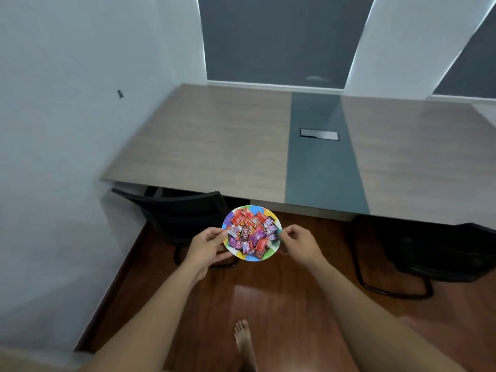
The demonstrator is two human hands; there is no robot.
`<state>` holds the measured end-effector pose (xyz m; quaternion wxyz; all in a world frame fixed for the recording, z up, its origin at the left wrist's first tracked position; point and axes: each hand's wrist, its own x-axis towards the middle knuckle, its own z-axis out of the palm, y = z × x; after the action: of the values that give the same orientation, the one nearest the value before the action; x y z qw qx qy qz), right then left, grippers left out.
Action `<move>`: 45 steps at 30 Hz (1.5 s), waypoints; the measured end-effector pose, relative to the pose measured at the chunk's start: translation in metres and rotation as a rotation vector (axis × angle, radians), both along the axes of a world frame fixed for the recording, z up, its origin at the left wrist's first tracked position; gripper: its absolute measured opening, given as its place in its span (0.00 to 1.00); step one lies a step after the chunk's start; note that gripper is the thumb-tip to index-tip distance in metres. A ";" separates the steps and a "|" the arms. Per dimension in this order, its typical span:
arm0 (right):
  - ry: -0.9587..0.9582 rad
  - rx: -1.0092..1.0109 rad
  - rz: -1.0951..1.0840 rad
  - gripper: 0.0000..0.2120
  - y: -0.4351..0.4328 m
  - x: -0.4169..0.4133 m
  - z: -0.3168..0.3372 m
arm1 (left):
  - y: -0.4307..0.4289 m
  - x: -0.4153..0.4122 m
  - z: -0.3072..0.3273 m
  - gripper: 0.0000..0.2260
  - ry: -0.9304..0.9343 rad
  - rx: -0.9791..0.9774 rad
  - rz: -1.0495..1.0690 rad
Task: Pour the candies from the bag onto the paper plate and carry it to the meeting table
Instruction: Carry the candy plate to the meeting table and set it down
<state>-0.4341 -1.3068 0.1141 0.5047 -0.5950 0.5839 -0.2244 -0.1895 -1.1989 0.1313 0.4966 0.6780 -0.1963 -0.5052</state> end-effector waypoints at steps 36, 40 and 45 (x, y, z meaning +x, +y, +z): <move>-0.015 0.057 -0.078 0.11 -0.429 -0.124 0.006 | -0.474 -0.092 -0.012 0.09 0.032 0.024 -0.211; -0.020 0.058 -0.059 0.11 -0.470 -0.138 0.003 | -0.511 -0.107 -0.009 0.07 0.038 0.021 -0.200; -0.020 0.077 -0.041 0.11 -0.517 -0.143 -0.003 | -0.561 -0.108 -0.013 0.08 0.011 0.031 -0.209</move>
<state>-0.5766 -1.8240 0.1108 0.5284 -0.5605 0.5993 -0.2179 -0.2976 -1.7599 0.1181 0.4317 0.6588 -0.2551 -0.5608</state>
